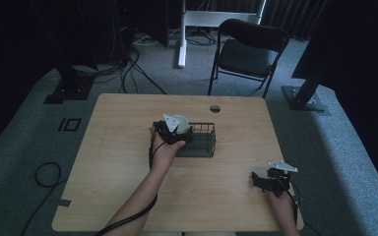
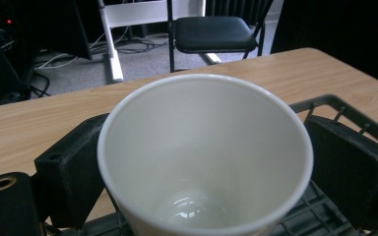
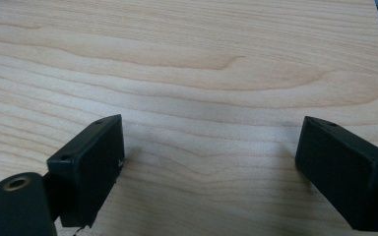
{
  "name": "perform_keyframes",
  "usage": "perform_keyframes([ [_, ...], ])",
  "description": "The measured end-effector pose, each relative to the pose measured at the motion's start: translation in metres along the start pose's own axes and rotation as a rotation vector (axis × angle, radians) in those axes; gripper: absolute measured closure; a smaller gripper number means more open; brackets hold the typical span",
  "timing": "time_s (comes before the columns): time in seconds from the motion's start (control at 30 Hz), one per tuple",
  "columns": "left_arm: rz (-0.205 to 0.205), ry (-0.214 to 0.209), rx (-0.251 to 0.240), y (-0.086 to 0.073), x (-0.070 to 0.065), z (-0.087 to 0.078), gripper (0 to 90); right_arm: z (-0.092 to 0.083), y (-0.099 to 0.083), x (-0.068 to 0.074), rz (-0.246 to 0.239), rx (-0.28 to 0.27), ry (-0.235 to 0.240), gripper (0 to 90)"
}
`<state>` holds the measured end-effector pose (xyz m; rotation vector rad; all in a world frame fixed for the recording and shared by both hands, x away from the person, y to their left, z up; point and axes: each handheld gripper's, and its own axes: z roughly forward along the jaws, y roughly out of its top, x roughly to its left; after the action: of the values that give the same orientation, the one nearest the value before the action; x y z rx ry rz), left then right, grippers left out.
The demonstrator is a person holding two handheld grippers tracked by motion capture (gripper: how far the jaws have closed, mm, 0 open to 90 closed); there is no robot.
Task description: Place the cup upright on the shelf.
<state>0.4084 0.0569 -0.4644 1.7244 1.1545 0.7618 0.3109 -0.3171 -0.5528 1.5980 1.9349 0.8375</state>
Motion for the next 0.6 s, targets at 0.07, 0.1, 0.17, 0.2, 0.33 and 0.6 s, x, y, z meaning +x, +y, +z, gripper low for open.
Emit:
perform_keyframes([
  [0.07, 0.001, 0.001, -0.006, 0.0, 0.0, -0.003, 9.0, 0.0, 0.0, 0.0, 0.0, 0.0, 0.0, 10.8],
  [0.1, 0.003, 0.002, -0.003, 0.0, 0.0, -0.004, 9.0, 0.0, 0.0, 0.0, 0.0, 0.0, 0.0, 10.8],
  [0.17, 0.004, -0.004, -0.003, 0.0, 0.001, -0.007, 9.0, 0.0, 0.0, 0.0, 0.0, 0.0, 0.0, 10.8],
  [0.2, 0.005, -0.01, 0.001, -0.001, 0.001, -0.008, 9.0, 0.0, 0.0, 0.0, 0.0, 0.0, 0.0, 10.8],
  [0.33, 0.01, -0.015, 0.003, -0.003, 0.002, -0.015, 9.0, 0.0, 0.0, 0.0, 0.002, 0.001, 0.0, 10.8],
  [0.6, 0.013, -0.032, -0.008, -0.008, 0.005, -0.03, 9.2, 0.0, 0.0, 0.0, -0.002, -0.001, 0.0, 10.8],
])
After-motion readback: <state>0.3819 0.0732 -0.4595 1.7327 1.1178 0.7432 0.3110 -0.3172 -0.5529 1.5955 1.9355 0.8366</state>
